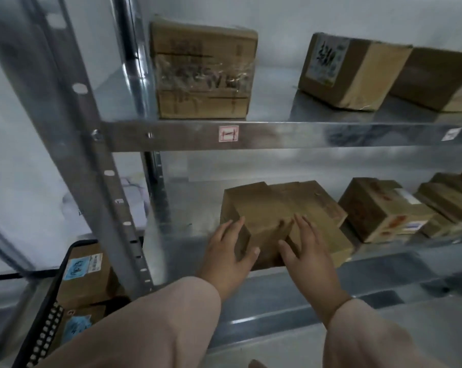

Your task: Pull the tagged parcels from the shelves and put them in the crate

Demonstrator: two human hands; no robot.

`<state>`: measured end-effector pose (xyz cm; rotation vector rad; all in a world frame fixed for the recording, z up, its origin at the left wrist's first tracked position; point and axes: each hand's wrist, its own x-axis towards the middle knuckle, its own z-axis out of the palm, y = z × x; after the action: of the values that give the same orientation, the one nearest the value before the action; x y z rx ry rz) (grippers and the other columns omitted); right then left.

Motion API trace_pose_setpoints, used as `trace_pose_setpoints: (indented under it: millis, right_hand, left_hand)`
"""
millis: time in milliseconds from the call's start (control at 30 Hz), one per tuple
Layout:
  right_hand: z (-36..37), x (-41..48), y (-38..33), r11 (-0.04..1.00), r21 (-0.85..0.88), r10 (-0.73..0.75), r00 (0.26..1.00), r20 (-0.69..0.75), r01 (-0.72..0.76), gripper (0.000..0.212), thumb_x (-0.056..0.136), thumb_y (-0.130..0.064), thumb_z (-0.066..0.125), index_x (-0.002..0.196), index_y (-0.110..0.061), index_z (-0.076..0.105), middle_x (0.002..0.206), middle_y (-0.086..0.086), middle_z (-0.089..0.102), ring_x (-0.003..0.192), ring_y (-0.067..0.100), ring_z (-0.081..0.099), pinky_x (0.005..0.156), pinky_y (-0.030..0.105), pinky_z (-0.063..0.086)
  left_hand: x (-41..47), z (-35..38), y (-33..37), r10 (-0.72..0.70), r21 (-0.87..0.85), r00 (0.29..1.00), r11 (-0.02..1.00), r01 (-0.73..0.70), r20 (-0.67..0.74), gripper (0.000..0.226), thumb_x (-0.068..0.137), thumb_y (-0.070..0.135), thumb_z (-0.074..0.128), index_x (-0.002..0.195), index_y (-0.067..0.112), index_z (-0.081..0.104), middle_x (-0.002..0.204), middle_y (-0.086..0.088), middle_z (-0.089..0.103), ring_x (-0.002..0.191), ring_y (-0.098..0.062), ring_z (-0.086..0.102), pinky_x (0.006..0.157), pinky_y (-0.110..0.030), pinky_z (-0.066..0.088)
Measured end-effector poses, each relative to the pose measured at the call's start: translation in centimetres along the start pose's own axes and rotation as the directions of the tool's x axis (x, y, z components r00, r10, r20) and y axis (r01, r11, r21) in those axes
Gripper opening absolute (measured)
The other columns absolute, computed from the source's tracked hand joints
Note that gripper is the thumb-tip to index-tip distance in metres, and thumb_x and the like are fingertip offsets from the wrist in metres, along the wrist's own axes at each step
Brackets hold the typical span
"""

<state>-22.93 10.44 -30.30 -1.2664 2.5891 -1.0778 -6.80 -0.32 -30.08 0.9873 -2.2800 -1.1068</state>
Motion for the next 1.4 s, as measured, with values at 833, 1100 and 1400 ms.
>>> trace_pose_setpoints:
  millis: [833,1100,1400]
  right_hand:
    - [0.2,6.6,-1.0,0.823,0.560,-0.360,0.850,0.384,0.096,0.040,0.097,-0.034,0.049,0.126,-0.059,0.039,0.137,-0.021,0.040,0.129,0.001,0.037,0.109,0.027,0.031]
    - [0.0,7.7,-1.0,0.623,0.660,-0.108,0.788,0.606,-0.421,0.049,0.098,-0.046,0.043,0.144,-0.047,0.028,0.141,-0.009,0.046,0.120,0.015,0.051,0.105,0.042,0.040]
    - [0.3,6.7,0.1,0.680,0.703,-0.245,0.841,0.483,-0.206,0.065,0.089,-0.032,0.065,0.134,-0.063,0.030,0.124,-0.029,0.057,0.108,-0.006,0.058,0.079,0.011,0.049]
  left_hand:
    - [1.5,-1.2,-0.4,-0.718,-0.710,0.675,0.564,0.421,-0.170,0.050,0.080,0.058,0.063,0.124,0.037,0.053,0.126,-0.006,0.057,0.104,-0.028,0.059,0.082,-0.043,0.053]
    - [0.3,0.0,0.9,-0.669,-0.982,0.719,-0.112,0.150,0.186,0.048,0.088,0.053,0.050,0.115,0.014,0.060,0.117,-0.017,0.065,0.108,-0.039,0.059,0.073,-0.055,0.055]
    - [-0.3,0.3,1.6,-0.453,-0.474,0.833,0.837,0.275,-0.318,0.029,0.099,0.025,0.049,0.116,0.048,0.053,0.103,0.019,0.064,0.086,0.017,0.058,0.071,-0.002,0.042]
